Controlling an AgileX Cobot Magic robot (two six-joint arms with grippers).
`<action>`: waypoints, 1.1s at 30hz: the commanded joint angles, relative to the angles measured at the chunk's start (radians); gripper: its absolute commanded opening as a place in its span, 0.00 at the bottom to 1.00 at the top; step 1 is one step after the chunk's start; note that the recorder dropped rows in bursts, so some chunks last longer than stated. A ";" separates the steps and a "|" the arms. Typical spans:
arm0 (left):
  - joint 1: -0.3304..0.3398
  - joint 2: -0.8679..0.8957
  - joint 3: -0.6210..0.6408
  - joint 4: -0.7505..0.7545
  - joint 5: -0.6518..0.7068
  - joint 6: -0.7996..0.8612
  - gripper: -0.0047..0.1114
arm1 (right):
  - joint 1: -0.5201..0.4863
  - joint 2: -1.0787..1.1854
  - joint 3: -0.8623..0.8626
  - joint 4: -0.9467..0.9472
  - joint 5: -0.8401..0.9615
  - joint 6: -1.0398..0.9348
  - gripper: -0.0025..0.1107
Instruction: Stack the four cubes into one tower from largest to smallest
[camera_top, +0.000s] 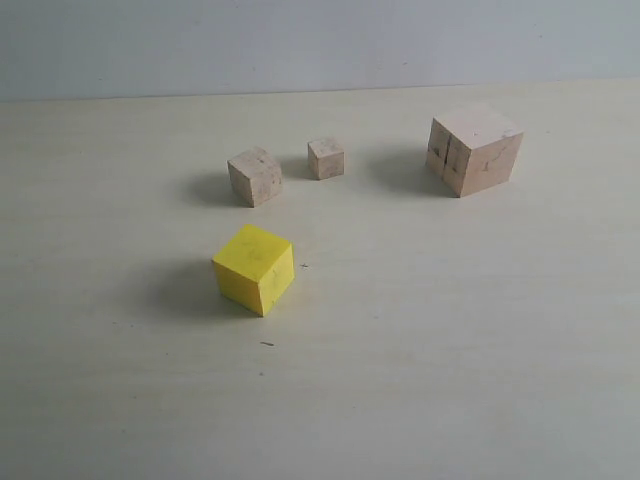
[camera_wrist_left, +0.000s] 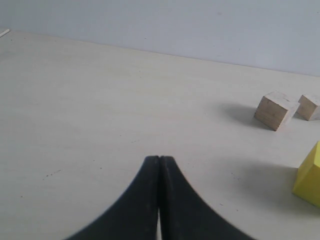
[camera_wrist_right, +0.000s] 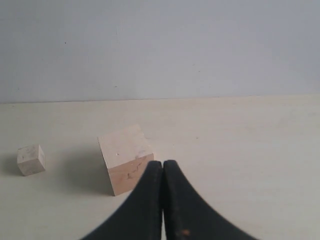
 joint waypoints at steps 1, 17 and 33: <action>0.004 -0.007 0.003 0.002 -0.002 0.003 0.04 | -0.004 0.002 -0.010 -0.001 -0.009 0.000 0.02; 0.004 -0.007 0.003 0.002 -0.002 0.003 0.04 | -0.004 0.001 -0.010 0.017 -0.010 0.000 0.02; 0.004 -0.007 0.003 0.002 -0.002 0.003 0.04 | 0.009 0.144 -0.015 0.104 0.019 0.000 0.02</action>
